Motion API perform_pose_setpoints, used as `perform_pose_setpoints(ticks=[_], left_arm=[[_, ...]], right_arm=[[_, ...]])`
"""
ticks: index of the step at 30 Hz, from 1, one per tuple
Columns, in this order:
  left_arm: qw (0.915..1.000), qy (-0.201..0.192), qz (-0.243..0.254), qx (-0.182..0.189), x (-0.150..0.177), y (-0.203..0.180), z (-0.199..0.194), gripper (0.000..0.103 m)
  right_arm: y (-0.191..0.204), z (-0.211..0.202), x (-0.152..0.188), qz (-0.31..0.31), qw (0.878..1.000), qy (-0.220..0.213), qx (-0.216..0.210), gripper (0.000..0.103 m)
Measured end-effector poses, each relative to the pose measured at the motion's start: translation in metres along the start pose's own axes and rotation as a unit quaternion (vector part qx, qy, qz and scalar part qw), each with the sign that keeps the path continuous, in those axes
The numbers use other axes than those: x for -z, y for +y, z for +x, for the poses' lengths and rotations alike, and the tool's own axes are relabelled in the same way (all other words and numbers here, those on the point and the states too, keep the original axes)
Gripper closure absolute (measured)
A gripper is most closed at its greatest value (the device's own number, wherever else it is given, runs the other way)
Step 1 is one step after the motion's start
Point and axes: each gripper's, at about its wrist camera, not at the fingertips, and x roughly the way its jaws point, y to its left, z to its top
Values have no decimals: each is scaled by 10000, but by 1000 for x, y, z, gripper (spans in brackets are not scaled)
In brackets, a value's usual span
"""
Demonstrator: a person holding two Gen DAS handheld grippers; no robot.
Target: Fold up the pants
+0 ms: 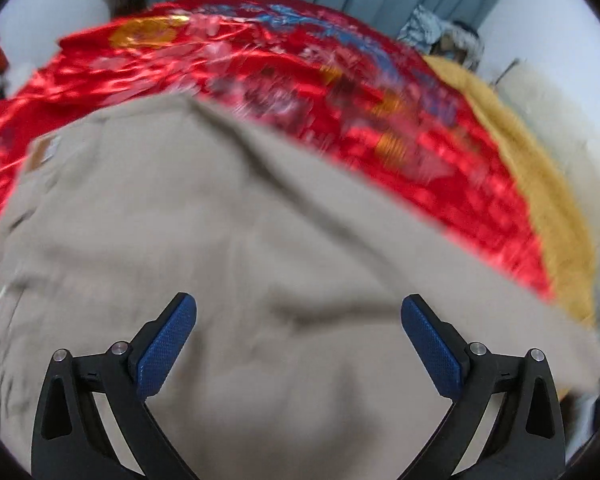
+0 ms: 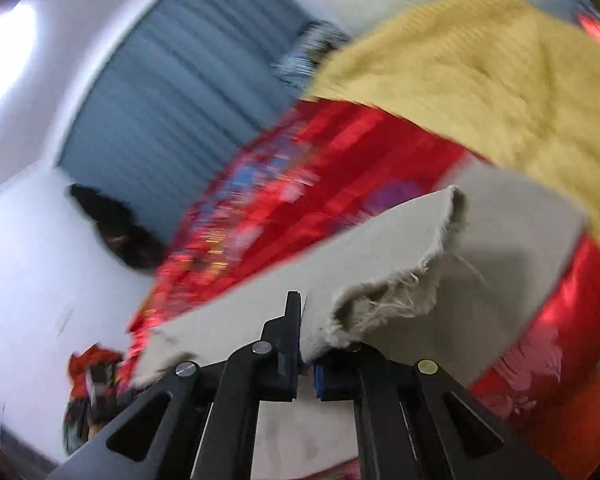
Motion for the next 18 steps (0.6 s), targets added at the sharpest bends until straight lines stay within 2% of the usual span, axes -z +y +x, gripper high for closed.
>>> perform_pose_setpoints(ticks=[1,4,6,8,11,12,13,14,15,16,18], left_arm=[[9998,104,-150,129,-16,1,10,1],[9980,312,-516,195,-52,6,41,1],[9949,528,-745,437,-69,10,59,1],[9912,776,-914,567,-73,12,73,1],[9887,929,-1103,412,-73,17,86,2],[9884,905,-1149,397,-71,20,87,9],[9879,872,-1211,425,-69,22,85,38],[9859,908,-1296,551,-69,23,87,61],[9809,1013,-1468,772,-68,26,90,102],[9793,1007,-1553,814,-68,27,88,101],[9831,814,-1427,811,-70,19,73,101]], right_arm=[[10,-6,-5,-103,9999,-20,-132,98],[31,-30,-16,-349,9981,-117,-493,98],[43,-47,-21,-498,9960,-224,-701,99],[51,-63,-24,-591,9936,-326,-910,99],[57,-84,-27,-638,9910,-412,-1102,99],[56,-86,-28,-633,9910,-404,-1110,99],[54,-86,-27,-631,9914,-368,-1090,99],[52,-84,-27,-627,9919,-324,-1057,99],[49,-80,-27,-607,9929,-255,-987,99],[44,-74,-26,-559,9939,-179,-930,99],[32,-61,-25,-502,9952,-31,-843,99]])
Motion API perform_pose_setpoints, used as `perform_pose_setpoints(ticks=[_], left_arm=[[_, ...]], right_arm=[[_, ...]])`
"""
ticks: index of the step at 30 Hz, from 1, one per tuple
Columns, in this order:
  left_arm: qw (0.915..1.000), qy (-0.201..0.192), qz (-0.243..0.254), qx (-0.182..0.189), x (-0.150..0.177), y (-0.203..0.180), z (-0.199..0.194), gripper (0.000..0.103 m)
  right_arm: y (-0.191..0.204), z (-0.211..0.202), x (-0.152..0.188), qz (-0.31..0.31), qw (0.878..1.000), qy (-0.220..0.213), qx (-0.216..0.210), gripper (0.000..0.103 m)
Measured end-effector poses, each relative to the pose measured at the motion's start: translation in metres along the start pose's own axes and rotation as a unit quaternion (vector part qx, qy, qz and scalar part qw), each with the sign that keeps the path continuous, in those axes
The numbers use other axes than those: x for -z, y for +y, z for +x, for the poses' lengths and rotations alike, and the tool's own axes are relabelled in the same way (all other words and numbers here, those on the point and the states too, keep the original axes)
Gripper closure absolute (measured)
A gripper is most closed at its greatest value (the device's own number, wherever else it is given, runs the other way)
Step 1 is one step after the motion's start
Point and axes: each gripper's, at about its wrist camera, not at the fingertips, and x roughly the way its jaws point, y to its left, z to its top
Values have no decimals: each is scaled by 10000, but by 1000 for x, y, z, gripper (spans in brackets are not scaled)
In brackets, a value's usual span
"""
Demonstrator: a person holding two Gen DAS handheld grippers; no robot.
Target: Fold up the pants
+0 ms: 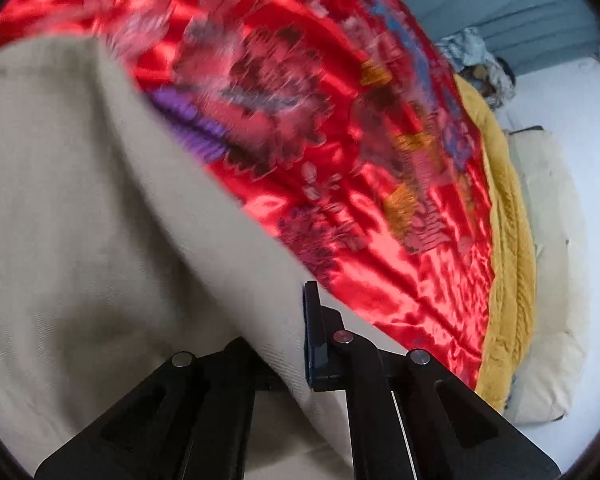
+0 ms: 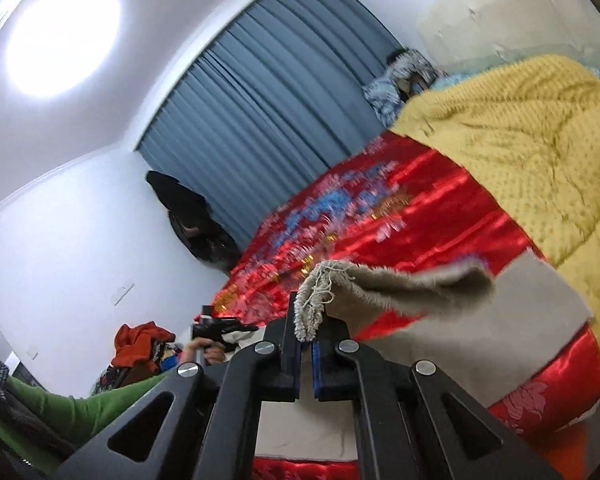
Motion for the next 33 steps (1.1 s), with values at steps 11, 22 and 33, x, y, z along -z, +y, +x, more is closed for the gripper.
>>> perform_pose_setpoints(ticks=[11,22,33], left_arm=[[9841,-1517,846,379,96,-32,-187,99],[9949,-96,592,-808,254,48,-112,96],[9789,-772,1601,-1005,268,1,-131,97]], right_arm=[[-54,37,-67,-352,9990,284,20,99],[-192,59,1,126,9432,2438,2252,99],[-86,41,-93,-1716,9598,1530,1608,99]])
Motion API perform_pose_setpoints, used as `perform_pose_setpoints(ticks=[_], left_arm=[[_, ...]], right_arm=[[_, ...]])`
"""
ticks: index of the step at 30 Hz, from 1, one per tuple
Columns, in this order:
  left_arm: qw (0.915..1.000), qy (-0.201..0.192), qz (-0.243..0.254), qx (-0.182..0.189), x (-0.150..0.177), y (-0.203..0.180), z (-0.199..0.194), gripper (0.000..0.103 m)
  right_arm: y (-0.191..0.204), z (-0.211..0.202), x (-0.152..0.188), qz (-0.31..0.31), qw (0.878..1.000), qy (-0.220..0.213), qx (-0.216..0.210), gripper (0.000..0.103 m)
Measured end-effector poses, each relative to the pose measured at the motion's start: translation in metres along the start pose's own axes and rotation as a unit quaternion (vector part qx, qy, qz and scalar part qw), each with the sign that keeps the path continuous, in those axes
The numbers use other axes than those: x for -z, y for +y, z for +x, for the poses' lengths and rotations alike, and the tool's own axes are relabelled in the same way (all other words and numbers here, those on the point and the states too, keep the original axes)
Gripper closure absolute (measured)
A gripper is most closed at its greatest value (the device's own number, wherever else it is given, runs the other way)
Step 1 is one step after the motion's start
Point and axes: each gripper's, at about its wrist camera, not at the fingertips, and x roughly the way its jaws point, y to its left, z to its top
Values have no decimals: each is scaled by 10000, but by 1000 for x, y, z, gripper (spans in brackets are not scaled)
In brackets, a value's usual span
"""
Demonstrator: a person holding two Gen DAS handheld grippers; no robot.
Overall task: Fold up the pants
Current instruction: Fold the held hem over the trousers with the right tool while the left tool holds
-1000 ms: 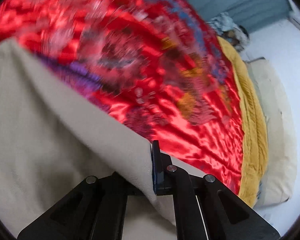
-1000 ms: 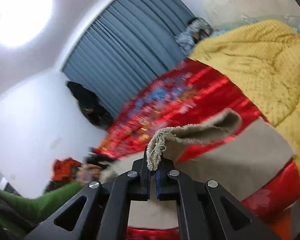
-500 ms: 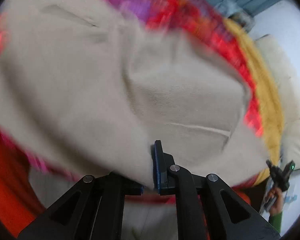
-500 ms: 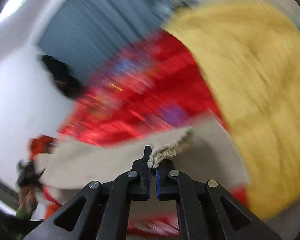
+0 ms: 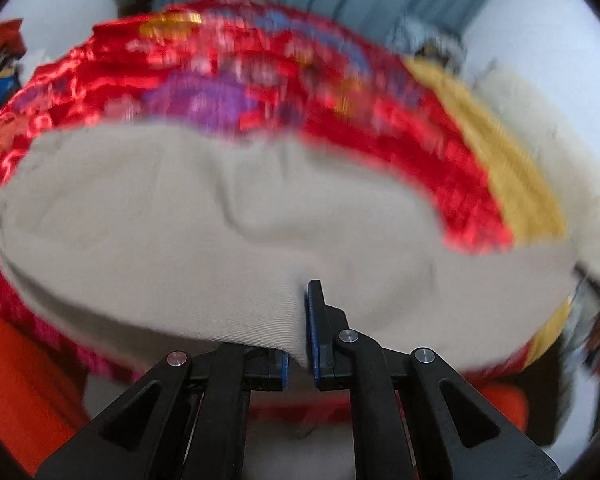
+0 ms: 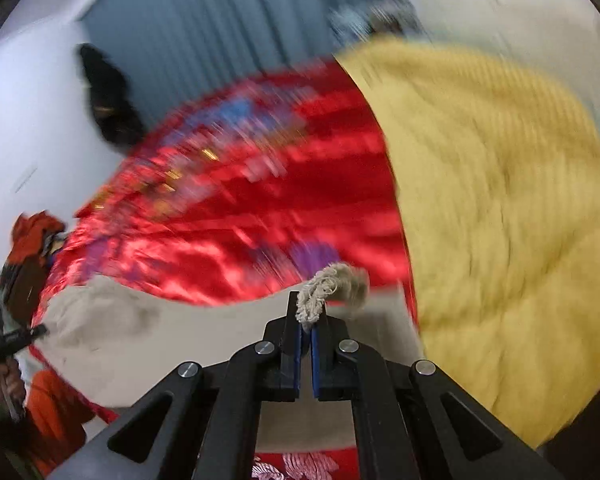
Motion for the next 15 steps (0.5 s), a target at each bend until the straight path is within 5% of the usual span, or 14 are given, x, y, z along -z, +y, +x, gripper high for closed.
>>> perform_pose_setpoints(ticks=[3,6,15], left_arm=[[9979,631,-42,-128,26,4,37,96],[9976,608,236,-251,24,-6,40,96],[9921,747,727,-694,33,-14,51,95]], right_arm=[[-36,26,36,401,9962,666,394,99],[-71,62,80,1061,9844,1261,614,99],[-67,84,104,775,9816,1328,1131,99]])
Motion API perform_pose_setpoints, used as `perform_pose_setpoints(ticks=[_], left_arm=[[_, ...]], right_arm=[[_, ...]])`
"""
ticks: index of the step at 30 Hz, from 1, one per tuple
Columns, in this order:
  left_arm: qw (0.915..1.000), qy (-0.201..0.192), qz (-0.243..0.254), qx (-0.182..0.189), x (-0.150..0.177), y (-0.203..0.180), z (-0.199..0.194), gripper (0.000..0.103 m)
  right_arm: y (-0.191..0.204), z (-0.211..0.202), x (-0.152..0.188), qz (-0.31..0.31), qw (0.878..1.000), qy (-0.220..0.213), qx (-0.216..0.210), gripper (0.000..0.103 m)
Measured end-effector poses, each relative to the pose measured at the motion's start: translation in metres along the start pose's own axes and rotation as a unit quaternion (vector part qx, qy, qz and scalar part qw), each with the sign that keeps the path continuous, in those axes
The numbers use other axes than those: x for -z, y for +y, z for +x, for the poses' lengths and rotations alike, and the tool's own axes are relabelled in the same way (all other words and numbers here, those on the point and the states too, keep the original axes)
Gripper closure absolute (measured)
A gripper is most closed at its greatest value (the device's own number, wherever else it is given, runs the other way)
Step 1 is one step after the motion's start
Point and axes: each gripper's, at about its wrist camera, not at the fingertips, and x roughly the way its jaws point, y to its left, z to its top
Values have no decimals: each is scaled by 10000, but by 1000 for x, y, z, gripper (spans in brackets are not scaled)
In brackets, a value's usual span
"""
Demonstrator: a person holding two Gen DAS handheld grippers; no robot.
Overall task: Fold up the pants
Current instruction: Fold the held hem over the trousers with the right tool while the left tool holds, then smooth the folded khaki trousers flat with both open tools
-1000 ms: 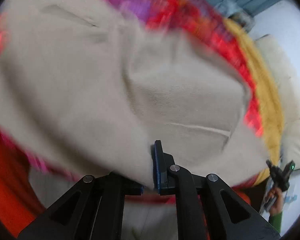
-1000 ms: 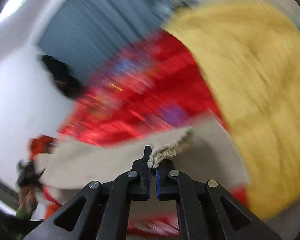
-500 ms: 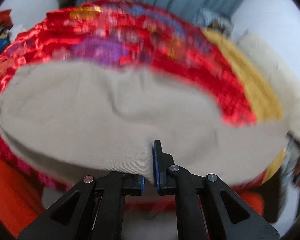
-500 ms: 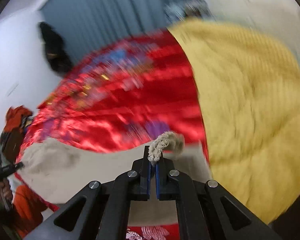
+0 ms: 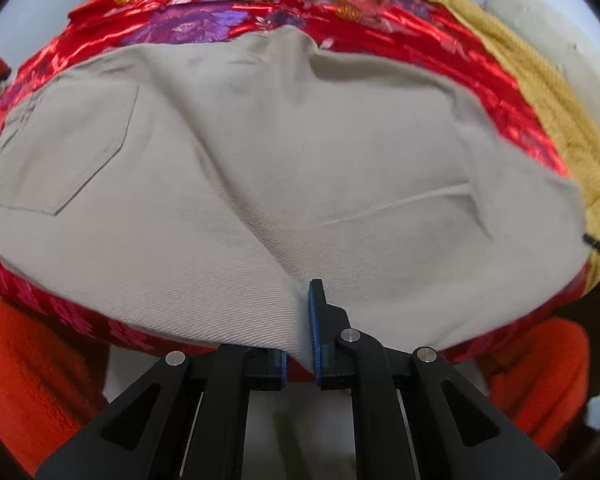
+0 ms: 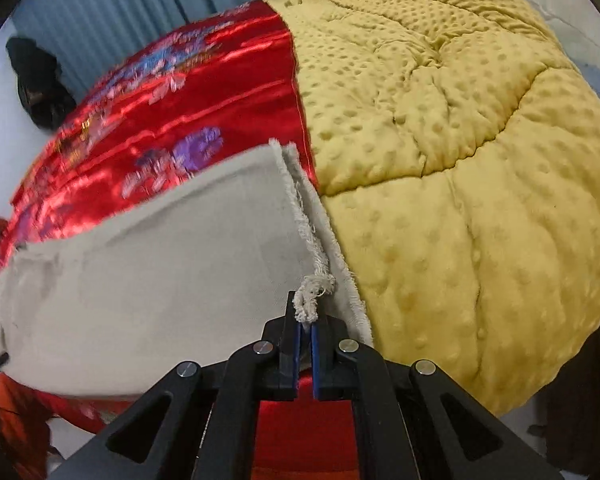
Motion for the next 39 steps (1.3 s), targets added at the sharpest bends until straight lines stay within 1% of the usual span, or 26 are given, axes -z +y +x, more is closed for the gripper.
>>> perform_pose_setpoints(ticks=[2,3,5,6,7,9,11,12,13,15,17,18,19,20,21,23,25,27,29,30,31,32,34,35,37,39], left_arm=[[9996,-15,212,-197,1,-5,1,94],[9992,-66,273,-297,3,-7,-3,89],[9985,-41,383,-379,6,-7,-14,71],[9985,-38,376,-396,9,-4,-22,56],[9986,-72,326,-404,12,-1,-31,47],[9982,-369,182,-442,21,10,-61,46],[9955,-750,186,-544,21,13,-81,45],[9938,-934,218,-563,17,14,-89,45],[9920,-1107,276,-536,9,14,-93,44],[9904,-1254,313,-494,-9,17,-89,44],[9900,-1363,207,-294,-27,23,-70,44],[9901,-1368,186,-259,-30,26,-60,44],[9908,-1297,172,-344,-30,28,-45,45],[9919,-1200,177,-379,-30,30,-34,47],[9932,-1089,186,-371,-26,32,-22,49],[9942,-980,226,-390,-15,36,-9,49],[9934,-990,340,-471,-6,38,-5,49],[9923,-1062,425,-474,-3,38,-6,48],[9918,-1099,462,-464,-2,39,-7,46],[9918,-1114,462,-435,-1,40,-8,46],[9917,-1124,475,-405,-2,41,-7,46],[9915,-1134,509,-387,0,41,-7,46],[9908,-1159,590,-361,1,41,-7,45],[9906,-1176,617,-342,2,42,-8,45],[9903,-1204,604,-330,1,43,-9,41],[9902,-1263,512,-309,1,47,-11,31]], right_arm=[[3,1,3,-56,9999,-52,119,99],[5,1,5,-58,9997,-96,217,98],[3,-2,8,46,9994,-202,269,96],[2,-4,9,119,9991,-223,329,84],[1,-9,10,196,9982,-276,496,65],[0,-30,15,245,9922,-618,1052,45],[9,-51,16,107,9856,-935,1405,45],[18,-60,14,25,9859,-1053,1297,45],[28,-65,11,-21,9887,-1117,997,45],[59,-69,0,-83,9939,-1098,80,45],[107,-63,-13,-292,9912,-903,-924,45],[141,-58,-19,-523,9846,-768,-1484,45],[170,-54,-23,-711,9772,-663,-1887,45],[204,-49,-29,-928,9659,-504,-2364,45],[242,-43,-35,-1128,9502,-309,-2888,45],[300,-29,-50,-1302,9221,82,-3642,45],[359,-6,-73,-1331,9009,428,-4109,45],[409,25,-90,-1440,8816,968,-4390,45],[453,57,-101,-1611,8784,1375,-4284,46],[476,75,-104,-1815,8764,1641,-4149,48],[491,88,-103,-1976,8763,1793,-4011,54],[508,105,-103,-2147,8761,1981,-3836,55],[528,127,-98,-2342,8694,2317,-3682,56],[537,138,-95,-2500,8699,2415,-3500,58],[549,149,-96,-2791,8655,2430,-3376,100],[563,142,-103,-3074,8646,2175,-3327,100]])
